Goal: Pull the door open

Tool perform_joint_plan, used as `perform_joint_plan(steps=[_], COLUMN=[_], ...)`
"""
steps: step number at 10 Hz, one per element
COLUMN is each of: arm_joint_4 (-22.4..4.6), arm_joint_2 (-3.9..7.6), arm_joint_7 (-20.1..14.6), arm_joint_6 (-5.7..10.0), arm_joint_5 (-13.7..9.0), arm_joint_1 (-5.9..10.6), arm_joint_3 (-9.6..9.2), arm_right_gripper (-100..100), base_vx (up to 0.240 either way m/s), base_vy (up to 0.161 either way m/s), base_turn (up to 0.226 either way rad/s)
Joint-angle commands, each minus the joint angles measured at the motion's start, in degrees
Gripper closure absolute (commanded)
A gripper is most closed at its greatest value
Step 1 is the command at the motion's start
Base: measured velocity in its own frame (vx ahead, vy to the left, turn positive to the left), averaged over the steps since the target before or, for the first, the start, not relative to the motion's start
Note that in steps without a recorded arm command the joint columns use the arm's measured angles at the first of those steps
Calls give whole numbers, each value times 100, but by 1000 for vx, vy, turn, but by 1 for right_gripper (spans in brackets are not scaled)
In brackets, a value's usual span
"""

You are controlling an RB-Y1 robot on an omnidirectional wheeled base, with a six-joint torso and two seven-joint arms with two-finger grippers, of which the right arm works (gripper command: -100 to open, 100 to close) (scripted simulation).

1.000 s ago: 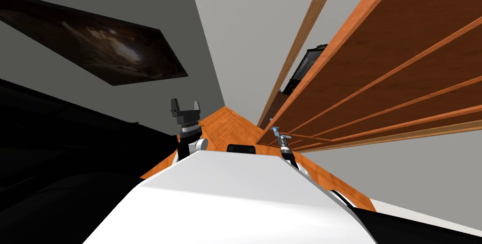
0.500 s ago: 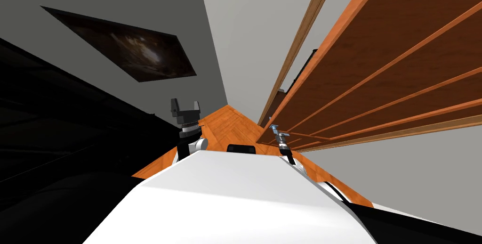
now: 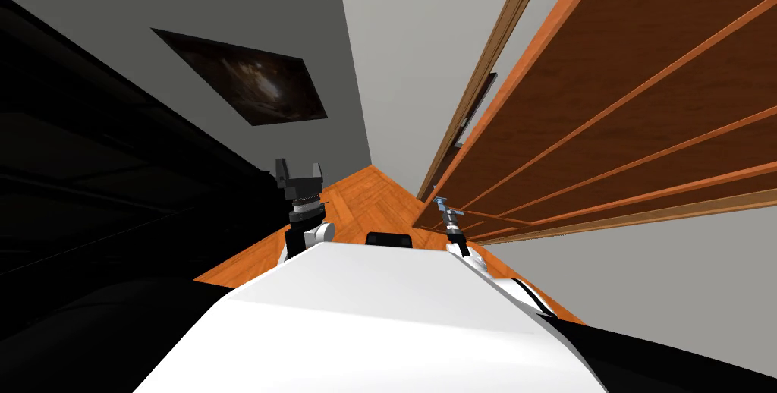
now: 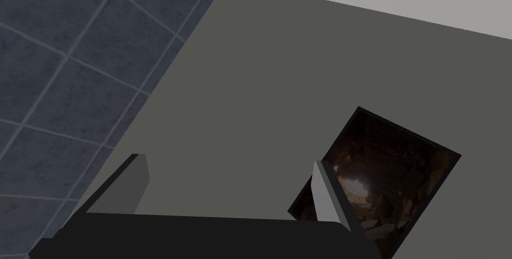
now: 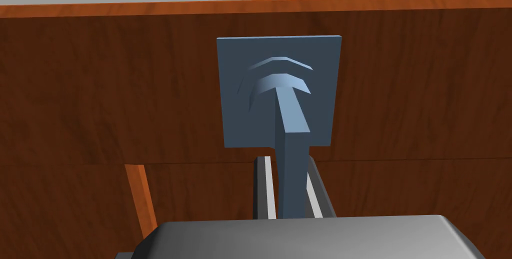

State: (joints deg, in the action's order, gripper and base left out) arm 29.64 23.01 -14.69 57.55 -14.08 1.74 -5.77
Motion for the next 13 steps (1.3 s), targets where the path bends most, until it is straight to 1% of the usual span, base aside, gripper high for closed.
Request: perform_joint_plan(steps=[1,2,3,5,7,8,9,10,13], arm_joint_4=[-180,-227,-358,-501,-556,-614,-562,-568,-544], arm_joint_2=[-48,-70,-129,-194,-219,-246,-236,-171,-37], arm_joint_7=[-26,-32,-51,-71,-79,-88,-75,-192,-401], arm_joint_6=[0,-11,-42,-76,-89,-103,-128,-18,185], arm_joint_5=[98,136,243,360,404,452,425,485,584], arm_joint_1=[143,194,336,491,550,613,560,494,366], arm_joint_3=[88,125,228,341,384,430,405,310,137], arm_right_gripper=[100,100,100,100,100,100,100,100,100], base_vx=[-191,-137,-151,-193,-133,-105,-49,-137,-235], base_vy=[-13,-21,-65,-61,-27,-33,-17,-51,-50], base_turn=[87,46,106,134,27,46,21,116,105])
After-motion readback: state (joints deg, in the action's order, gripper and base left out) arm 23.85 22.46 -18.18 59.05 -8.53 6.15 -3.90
